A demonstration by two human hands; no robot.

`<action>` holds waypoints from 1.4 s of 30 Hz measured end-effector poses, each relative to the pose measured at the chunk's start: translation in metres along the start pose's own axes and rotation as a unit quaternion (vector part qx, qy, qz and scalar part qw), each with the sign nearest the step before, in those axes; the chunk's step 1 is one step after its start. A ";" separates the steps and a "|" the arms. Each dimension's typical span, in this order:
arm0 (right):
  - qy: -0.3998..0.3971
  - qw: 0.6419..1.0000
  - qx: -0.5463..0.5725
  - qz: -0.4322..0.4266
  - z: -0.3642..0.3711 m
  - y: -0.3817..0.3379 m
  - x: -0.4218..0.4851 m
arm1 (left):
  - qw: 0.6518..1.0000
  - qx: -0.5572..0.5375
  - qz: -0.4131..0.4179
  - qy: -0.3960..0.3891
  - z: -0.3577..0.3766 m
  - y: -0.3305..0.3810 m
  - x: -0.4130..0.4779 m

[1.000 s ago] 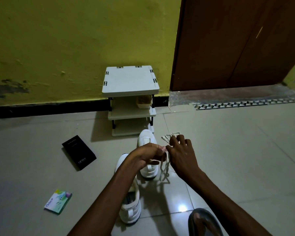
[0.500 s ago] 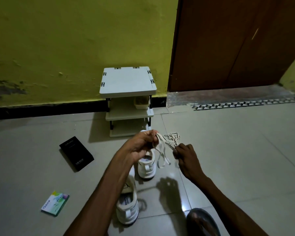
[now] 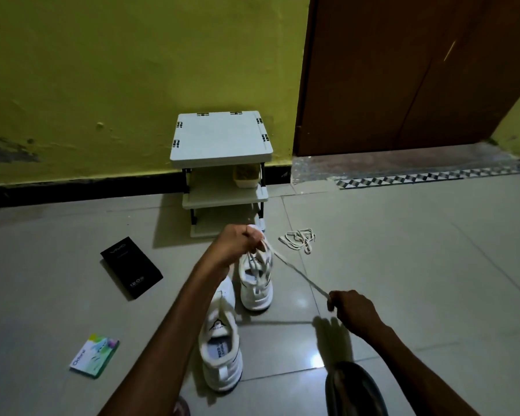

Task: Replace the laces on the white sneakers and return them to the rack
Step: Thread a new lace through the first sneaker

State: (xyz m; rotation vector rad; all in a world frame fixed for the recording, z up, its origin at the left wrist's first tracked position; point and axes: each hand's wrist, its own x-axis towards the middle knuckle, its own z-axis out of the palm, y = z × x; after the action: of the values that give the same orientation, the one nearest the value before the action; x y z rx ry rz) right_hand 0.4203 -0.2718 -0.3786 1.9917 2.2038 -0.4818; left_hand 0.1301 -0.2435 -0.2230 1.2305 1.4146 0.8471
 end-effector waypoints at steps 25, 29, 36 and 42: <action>0.046 0.913 0.393 -0.099 -0.043 -0.207 0.021 | 0.966 0.209 -0.100 0.113 -0.050 -0.112 -0.010; 0.065 0.949 0.277 -0.135 -0.016 -0.223 0.036 | 0.937 0.289 -0.188 0.052 -0.054 -0.155 -0.012; 0.037 0.979 0.165 -0.112 0.018 -0.250 0.059 | 0.937 0.251 -0.175 0.170 -0.039 -0.183 -0.011; 0.044 0.989 0.098 -0.101 0.032 -0.261 0.063 | 0.955 0.076 -0.224 0.181 -0.060 -0.196 -0.007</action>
State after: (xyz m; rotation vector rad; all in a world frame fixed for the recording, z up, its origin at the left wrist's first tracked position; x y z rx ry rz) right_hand 0.1519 -0.2424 -0.3898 1.9200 2.5174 -0.6706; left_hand 0.0246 -0.2879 -0.3929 0.8300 1.9921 0.6725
